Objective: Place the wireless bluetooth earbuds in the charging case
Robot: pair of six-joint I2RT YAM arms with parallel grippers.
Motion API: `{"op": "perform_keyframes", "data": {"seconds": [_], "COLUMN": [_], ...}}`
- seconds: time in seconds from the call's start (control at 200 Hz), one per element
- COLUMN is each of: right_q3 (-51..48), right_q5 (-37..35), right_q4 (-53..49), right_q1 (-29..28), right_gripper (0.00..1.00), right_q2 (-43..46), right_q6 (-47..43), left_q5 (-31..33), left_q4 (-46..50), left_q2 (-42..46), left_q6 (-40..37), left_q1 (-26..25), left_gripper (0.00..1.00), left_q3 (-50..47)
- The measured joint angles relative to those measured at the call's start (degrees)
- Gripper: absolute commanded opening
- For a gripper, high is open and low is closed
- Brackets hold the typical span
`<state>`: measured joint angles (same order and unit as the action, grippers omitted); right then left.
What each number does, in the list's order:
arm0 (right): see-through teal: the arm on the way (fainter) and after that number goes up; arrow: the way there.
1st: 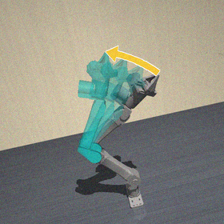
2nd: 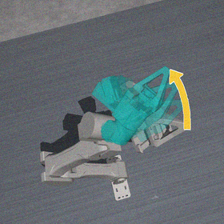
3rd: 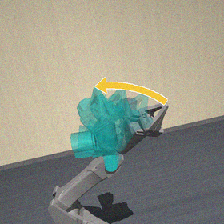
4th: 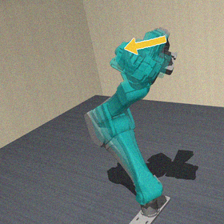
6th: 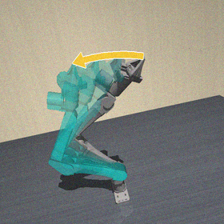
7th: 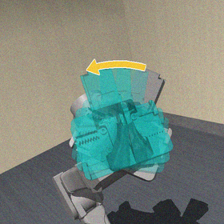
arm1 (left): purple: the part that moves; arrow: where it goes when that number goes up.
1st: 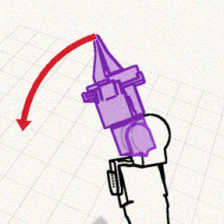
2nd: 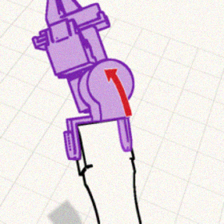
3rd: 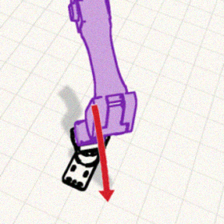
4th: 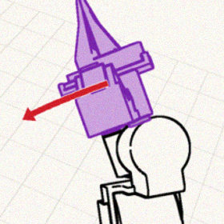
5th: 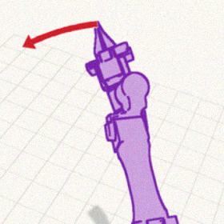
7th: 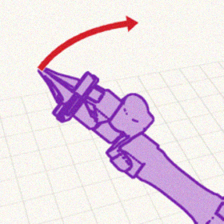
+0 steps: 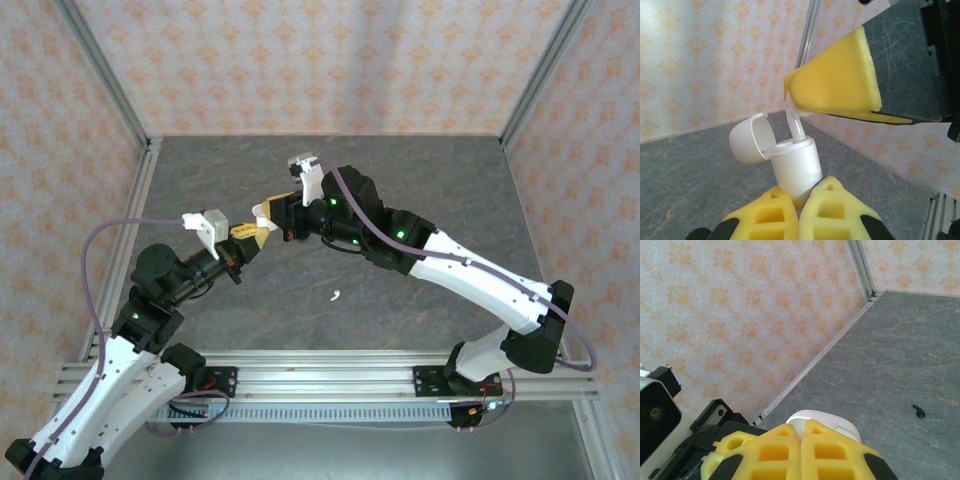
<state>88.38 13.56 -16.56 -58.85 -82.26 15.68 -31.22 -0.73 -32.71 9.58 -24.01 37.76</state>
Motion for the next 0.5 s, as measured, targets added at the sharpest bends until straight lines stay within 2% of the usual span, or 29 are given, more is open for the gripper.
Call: {"op": "perform_keyframes", "data": {"seconds": [0.5], "right_q3": [5.44], "right_q5": [-0.20], "right_q4": [-1.46], "right_q1": [0.00], "right_gripper": [0.00], "right_q2": [-0.07], "right_q6": [0.42], "left_q5": [0.63], "left_q4": [0.55], "left_q2": [0.48], "left_q6": [-0.04], "left_q1": [0.00], "left_gripper": [0.00], "left_q3": [0.00]}}
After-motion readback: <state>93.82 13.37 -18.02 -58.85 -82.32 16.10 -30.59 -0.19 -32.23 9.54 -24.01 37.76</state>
